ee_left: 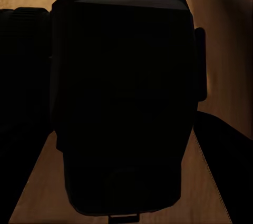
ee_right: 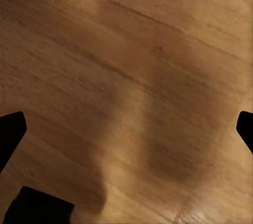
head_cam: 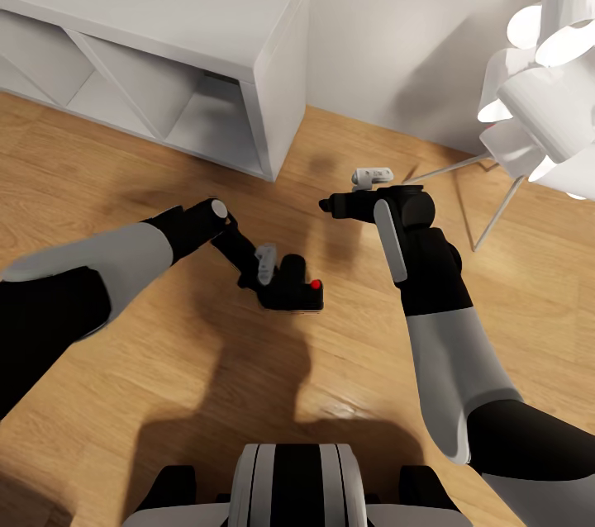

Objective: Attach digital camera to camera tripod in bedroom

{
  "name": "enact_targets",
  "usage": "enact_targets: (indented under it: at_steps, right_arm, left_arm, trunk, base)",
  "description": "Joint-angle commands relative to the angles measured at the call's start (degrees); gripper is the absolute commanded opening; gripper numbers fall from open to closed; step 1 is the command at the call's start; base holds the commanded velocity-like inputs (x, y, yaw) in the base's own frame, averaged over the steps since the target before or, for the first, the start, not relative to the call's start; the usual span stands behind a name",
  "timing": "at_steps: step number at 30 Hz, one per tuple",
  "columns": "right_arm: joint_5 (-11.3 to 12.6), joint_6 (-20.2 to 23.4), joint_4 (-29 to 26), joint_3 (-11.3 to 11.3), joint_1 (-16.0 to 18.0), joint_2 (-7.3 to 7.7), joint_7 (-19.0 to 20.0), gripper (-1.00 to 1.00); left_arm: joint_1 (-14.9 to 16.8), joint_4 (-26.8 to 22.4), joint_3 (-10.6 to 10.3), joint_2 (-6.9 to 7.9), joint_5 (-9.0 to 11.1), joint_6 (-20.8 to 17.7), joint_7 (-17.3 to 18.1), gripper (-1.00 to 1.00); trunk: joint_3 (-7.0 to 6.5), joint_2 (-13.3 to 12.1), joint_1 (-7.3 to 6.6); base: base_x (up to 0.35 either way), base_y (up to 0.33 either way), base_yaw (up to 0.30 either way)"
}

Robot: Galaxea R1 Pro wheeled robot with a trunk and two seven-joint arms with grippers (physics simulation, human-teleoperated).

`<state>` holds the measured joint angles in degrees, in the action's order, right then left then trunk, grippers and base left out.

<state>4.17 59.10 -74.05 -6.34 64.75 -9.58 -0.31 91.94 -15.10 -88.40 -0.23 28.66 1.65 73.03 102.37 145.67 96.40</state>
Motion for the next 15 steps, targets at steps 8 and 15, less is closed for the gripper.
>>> enact_targets:
  at_steps: [8,15]
  right_arm:
    - [0.23,0.22,-0.04,0.02,0.03,0.00,-0.07,1.00]
    - [0.23,0.22,-0.04,0.02,0.03,0.00,-0.08,1.00]
  left_arm:
    - [2.04,-0.02,5.73,-0.21,0.49,-5.62,3.03,-1.00]
    - [2.30,0.13,15.53,0.62,0.34,-17.10,3.68,-1.00]
  trunk:
    - [0.03,0.01,-0.01]
    - [0.03,0.01,-0.01]
  base:
    - [0.000,0.000,0.000]
    - [0.000,0.000,0.000]
